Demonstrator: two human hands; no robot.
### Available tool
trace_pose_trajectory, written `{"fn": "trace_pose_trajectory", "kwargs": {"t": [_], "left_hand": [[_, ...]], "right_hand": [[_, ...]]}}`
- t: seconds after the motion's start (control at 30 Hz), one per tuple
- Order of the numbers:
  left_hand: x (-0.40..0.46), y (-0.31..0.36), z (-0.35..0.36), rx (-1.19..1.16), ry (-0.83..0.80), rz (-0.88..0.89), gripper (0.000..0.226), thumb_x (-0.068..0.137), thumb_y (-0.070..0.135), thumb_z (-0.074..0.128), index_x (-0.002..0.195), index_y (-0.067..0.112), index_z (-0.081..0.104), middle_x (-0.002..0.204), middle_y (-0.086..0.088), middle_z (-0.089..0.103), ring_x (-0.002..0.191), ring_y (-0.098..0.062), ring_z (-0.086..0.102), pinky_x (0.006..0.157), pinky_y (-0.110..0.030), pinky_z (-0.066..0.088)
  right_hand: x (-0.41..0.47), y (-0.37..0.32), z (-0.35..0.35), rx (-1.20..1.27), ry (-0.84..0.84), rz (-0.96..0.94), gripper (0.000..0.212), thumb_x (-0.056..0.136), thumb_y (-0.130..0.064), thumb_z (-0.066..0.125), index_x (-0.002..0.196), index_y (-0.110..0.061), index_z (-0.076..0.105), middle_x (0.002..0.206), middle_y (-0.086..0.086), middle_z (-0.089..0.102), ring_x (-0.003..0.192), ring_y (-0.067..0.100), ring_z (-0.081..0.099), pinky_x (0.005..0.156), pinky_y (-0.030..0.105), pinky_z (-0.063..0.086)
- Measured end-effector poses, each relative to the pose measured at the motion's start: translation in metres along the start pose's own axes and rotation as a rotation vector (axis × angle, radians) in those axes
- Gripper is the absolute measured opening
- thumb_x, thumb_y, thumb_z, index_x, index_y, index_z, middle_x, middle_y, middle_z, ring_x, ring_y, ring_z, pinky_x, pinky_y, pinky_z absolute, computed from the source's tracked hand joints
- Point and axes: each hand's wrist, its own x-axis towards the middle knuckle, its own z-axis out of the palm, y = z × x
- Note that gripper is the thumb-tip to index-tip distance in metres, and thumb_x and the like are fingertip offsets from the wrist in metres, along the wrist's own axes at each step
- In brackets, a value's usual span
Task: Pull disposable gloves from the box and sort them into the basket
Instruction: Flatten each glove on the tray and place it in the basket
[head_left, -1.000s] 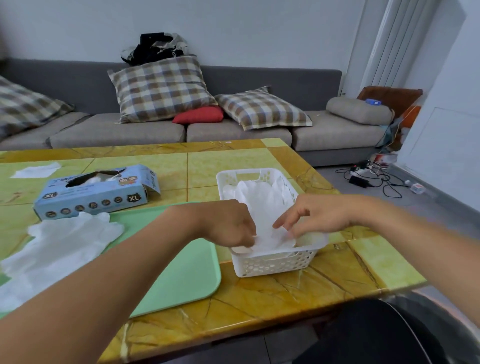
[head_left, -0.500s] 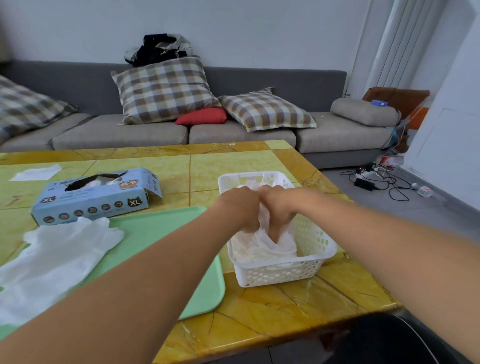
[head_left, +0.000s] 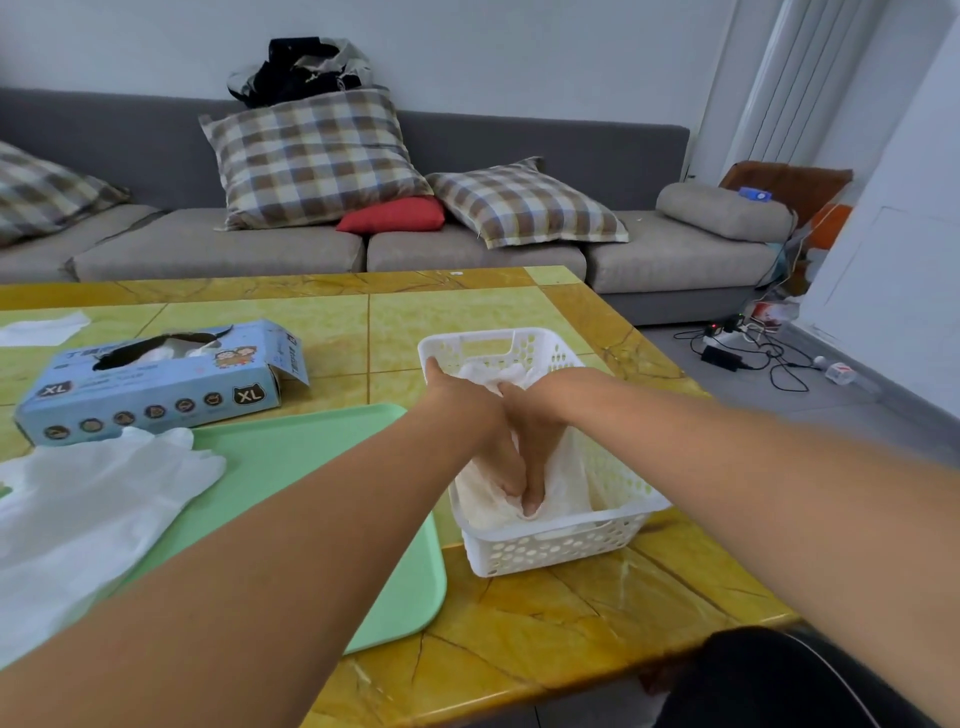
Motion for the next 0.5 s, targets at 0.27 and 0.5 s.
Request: {"fn": "trace_pose_trajectory", "kwargs": {"t": [0.27, 0.5], "left_hand": [[-0.017, -0.022, 0.01, -0.105, 0.251, 0.127, 0.078, 0.077, 0.075, 0.062, 0.142, 0.032, 0.051, 0.127, 0.005, 0.063, 0.122, -0.023, 0.055, 0.116, -0.048, 0.029], [-0.107, -0.147, 0.055, -0.614, 0.638, 0.143, 0.023, 0.089, 0.038, 0.072, 0.107, 0.023, 0.075, 0.107, 0.005, 0.072, 0.1, -0.013, 0.065, 0.083, -0.023, 0.046]], "right_hand": [[-0.029, -0.022, -0.02, -0.065, -0.018, 0.118, 0.117, 0.066, -0.06, 0.086, 0.159, -0.03, 0.021, 0.157, -0.001, 0.036, 0.137, 0.027, 0.045, 0.106, 0.041, 0.044], [-0.077, -0.089, -0.098, 0.062, 0.519, -0.103, 0.059, 0.085, -0.045, 0.076, 0.129, -0.008, 0.063, 0.119, 0.008, 0.068, 0.107, 0.029, 0.064, 0.087, 0.038, 0.052]]}}
